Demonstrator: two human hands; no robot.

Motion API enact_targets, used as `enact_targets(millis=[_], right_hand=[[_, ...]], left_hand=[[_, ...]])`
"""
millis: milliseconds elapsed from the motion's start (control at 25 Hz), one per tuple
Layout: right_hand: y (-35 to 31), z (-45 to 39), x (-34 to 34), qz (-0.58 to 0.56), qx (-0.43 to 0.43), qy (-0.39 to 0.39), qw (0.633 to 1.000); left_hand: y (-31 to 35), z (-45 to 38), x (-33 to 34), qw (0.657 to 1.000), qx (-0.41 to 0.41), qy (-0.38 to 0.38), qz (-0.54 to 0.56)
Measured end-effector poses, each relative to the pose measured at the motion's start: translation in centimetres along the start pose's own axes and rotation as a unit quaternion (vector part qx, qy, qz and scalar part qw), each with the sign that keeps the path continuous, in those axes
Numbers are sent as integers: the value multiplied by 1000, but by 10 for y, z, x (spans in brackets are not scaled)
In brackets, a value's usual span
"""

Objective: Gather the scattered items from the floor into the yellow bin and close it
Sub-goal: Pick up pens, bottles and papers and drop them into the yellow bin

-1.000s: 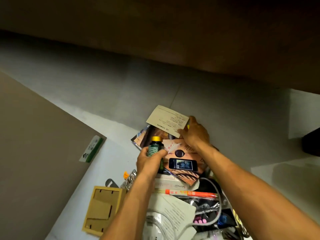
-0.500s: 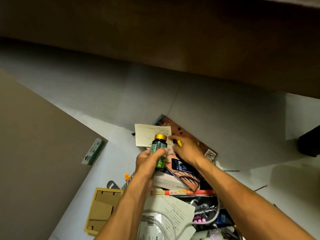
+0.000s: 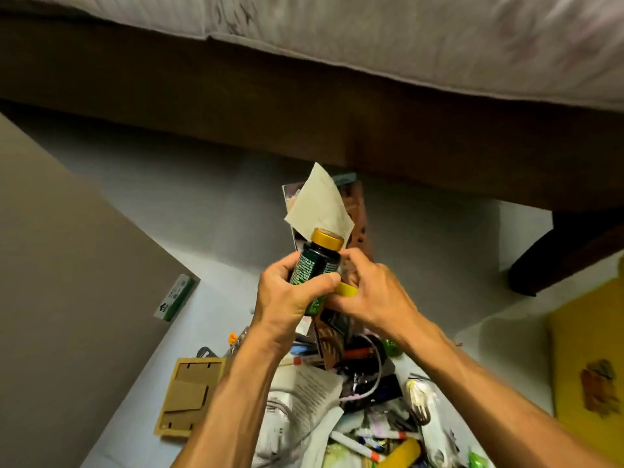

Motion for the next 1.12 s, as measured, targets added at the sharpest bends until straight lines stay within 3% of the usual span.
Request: enact_targets(millis=[160, 320, 440, 600, 760, 920, 1120], right_hand=[[-12, 54, -79, -132, 42, 134, 981], [-28, 135, -161, -136, 20, 234, 963], [-30, 186, -218, -76, 2, 295, 952], [-7, 244, -299, -96, 26, 426, 899], [40, 283, -329, 14, 139, 498, 856], [95, 313, -329, 153, 291, 425, 844], [115, 311, -319, 20, 241, 463, 853]], left_hand=[[45, 56, 51, 994, 44, -102, 16], [73, 117, 119, 979, 46, -195, 37], [92, 153, 179, 964, 65, -256, 43], [113, 195, 268, 930, 86, -354, 48], [95, 224, 331, 940, 64, -335, 10], [55, 235, 345, 953, 27, -295, -56], [47, 232, 338, 956, 10, -292, -28]])
Point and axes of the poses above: each hand's wrist, its own z-axis away from the middle knuckle, its own x-axis out of the palm, y = z × x, the point moved 1 cm from there along -z, towards the middle knuckle, and after that the axes turned 8 degrees about y, right-handed, at the moved point
